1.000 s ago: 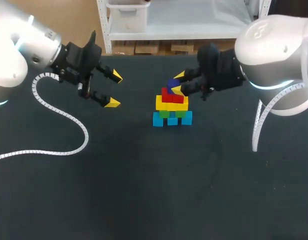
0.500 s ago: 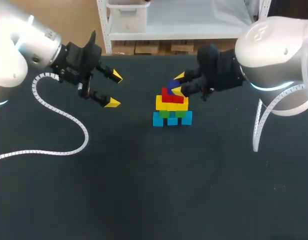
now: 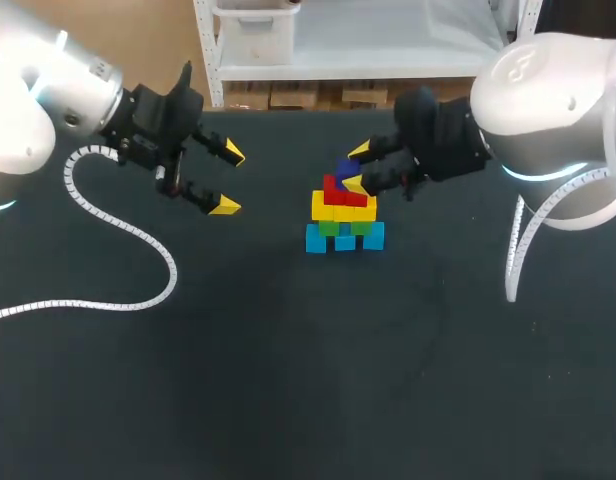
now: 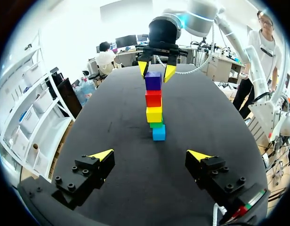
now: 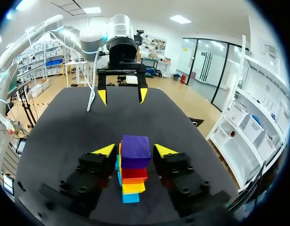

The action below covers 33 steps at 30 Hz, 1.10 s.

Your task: Place the blue cubes, place green cubes on the blue cubes, place the yellow cubes on the green cubes, then place the red cubes on the yellow cubes, and place purple cube on the red cubes.

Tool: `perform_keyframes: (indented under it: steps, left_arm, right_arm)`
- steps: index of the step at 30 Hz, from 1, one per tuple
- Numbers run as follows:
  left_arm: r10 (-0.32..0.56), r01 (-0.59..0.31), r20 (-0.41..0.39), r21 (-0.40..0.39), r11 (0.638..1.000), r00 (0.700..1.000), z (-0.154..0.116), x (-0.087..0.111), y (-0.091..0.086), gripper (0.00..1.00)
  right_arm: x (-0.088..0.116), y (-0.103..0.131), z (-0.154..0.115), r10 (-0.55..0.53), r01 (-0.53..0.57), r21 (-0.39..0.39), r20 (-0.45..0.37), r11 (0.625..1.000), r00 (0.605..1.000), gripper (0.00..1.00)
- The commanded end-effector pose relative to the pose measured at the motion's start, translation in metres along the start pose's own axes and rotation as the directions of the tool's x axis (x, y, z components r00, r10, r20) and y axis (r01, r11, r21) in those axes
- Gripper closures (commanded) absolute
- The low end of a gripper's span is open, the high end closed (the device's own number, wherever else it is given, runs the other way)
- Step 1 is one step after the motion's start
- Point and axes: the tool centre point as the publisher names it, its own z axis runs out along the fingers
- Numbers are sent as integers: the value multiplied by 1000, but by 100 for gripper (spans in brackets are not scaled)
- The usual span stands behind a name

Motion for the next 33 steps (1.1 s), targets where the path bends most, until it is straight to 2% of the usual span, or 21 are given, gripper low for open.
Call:
perform_keyframes:
  steps: [1, 5, 9, 13, 19, 22, 24, 33]
  left_arm:
    - [3, -3, 3, -1, 1000, 1000, 0, 1, 0, 0]
    - [3, -3, 3, -1, 1000, 1000, 0, 1, 0, 0]
    - [3, -3, 3, -1, 1000, 1000, 0, 1, 0, 0]
    - [3, -3, 3, -1, 1000, 1000, 0, 1, 0, 0]
    - [3, -3, 3, -1, 1000, 1000, 0, 1, 0, 0]
    - [3, -3, 3, -1, 1000, 1000, 0, 1, 0, 0]
    - [3, -3, 3, -1, 1000, 1000, 0, 1, 0, 0]
    - [3, -3, 3, -1, 1000, 1000, 0, 1, 0, 0]
  right_arm:
    - [0, -1, 1, 1, -1, -3, -1, 1000, 1000, 0]
    - [-1, -1, -3, 10, -10, -10, -10, 1000, 1000, 0]
    - [0, -1, -25, 41, -41, 5, -5, 999, 999, 0]
    - [9, 4, -62, 79, -79, 13, 12, 997, 997, 0]
    - [27, 9, -121, 181, -187, 61, 88, 980, 980, 0]
    - [31, 12, -143, 205, -211, 39, 125, 977, 971, 0]
    - [30, 18, -155, 189, -189, -10, 151, 982, 970, 0]
    - [30, 19, -159, 191, -190, -24, 155, 982, 969, 0]
